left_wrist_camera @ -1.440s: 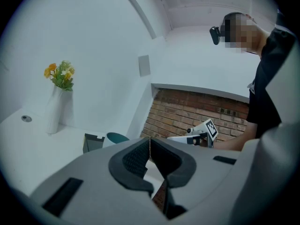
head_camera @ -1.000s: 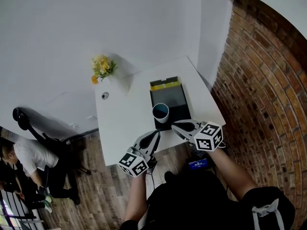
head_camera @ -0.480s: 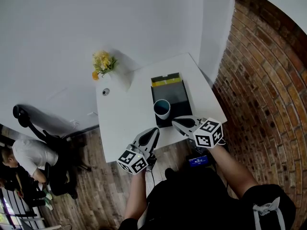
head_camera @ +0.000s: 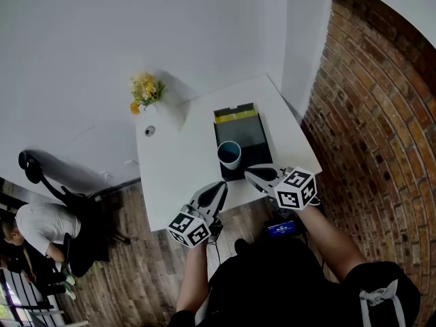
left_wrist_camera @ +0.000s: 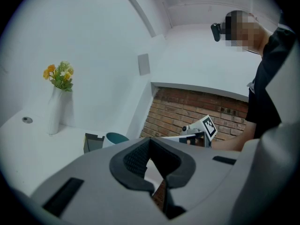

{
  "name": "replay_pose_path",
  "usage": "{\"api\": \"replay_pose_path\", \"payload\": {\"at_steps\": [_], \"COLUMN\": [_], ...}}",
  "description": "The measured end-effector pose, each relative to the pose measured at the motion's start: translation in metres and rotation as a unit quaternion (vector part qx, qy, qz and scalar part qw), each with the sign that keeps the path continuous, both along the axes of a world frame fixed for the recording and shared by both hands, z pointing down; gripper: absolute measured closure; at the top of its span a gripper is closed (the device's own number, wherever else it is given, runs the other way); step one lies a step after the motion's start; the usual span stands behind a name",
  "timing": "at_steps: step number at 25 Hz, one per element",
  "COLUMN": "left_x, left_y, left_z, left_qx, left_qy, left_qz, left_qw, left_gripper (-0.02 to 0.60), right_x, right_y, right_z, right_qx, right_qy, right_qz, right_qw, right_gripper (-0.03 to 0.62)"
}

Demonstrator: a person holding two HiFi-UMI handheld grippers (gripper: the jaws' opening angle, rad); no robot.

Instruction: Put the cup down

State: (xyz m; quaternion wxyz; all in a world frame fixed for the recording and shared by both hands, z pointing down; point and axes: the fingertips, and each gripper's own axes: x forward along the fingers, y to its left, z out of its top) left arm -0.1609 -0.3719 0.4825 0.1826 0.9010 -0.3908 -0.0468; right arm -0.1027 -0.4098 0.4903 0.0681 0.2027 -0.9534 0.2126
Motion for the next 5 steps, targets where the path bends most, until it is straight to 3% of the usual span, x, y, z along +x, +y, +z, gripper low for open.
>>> {"api": "replay_pose_path", "payload": {"at_steps": [5], "left_x": [-0.001], "left_y": [-0.0001], "left_z": [-0.0001], "left_qx": [0.003], "left_qy": [0.003], "left_qz": [0.0], "left_qw": [1.0], "left_gripper": [0.574], "right_x": [-0.0007], "right_y": [0.0], "right_z": [-0.0004], "right_qx": [0.003], "right_qy": [0.001], "right_qz": [-0.001], "right_qw": [1.0], "right_gripper": [0.582]}}
